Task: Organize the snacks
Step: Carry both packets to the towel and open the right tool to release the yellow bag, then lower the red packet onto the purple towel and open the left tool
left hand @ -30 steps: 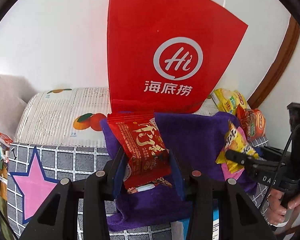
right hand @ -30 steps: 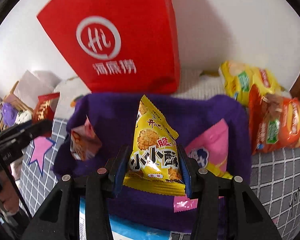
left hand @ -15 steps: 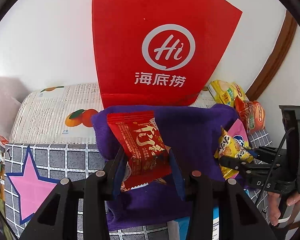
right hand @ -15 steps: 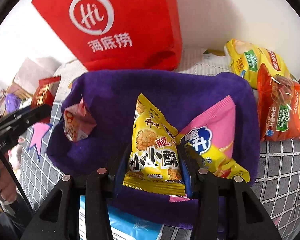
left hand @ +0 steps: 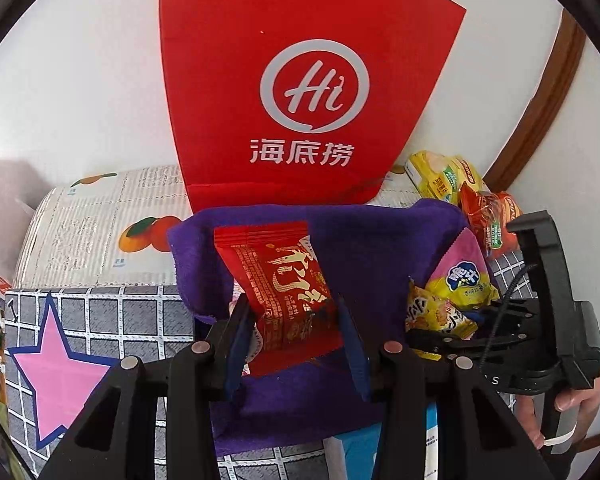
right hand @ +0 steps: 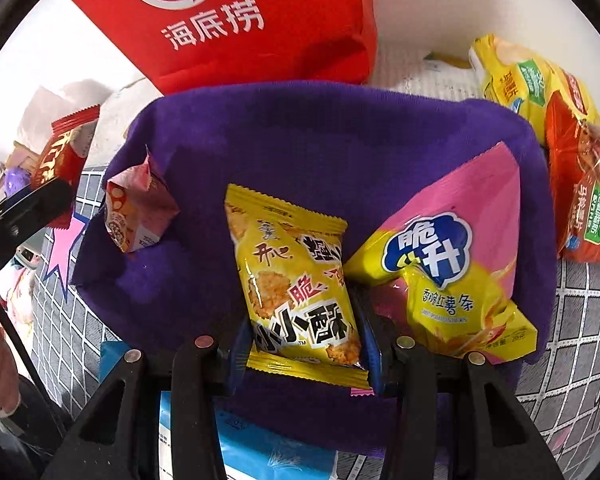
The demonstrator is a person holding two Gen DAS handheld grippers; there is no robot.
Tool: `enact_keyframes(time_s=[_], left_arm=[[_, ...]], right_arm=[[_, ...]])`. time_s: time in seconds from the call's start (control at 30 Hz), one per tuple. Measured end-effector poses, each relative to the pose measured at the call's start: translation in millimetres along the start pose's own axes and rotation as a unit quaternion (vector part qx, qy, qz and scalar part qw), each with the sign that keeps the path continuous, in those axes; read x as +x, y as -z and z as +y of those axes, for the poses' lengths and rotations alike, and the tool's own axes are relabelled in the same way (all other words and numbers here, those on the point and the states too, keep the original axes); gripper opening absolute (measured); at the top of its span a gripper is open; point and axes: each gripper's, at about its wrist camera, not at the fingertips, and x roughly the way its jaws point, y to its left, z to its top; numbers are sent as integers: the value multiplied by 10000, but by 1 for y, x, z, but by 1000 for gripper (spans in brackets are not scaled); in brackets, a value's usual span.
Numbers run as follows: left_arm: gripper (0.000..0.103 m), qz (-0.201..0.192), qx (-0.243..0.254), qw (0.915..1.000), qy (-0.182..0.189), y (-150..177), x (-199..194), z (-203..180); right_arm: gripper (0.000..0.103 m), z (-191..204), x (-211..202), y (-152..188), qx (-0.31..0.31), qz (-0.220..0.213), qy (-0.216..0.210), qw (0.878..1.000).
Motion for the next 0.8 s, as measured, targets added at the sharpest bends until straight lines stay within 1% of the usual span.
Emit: enact_keyframes(time_s=[0.07,0.13,0.3,0.47,0.57,0.67,0.8], left_arm=[[40,12,20,10000,4,0,0,-2],[40,20,36,10000,4,1,1,-3],[41,56,50,10000,13,1,3,-4],[41,213,56,9997,73,3,9,-5],[41,271,106,9996,-32,4,12,-7],[41,342,80,9993,-93,4,16,-6],[41,488,83,9987,-79,6,22,-5]], right_arm=[[47,0,-1,-1,6,-22,42,10000],[50,1,-7,-1,48,-129,77,9999],[58,0,-31,1,57,-489,-86,9988],[58,-2,-54,5,153,-873,1,9961],[58,1,-64,4,124,-1077,193,9939],[58,4,-70,1,103,-1137,237,9932],[58,4,-71,0,121,-1132,283,9931]])
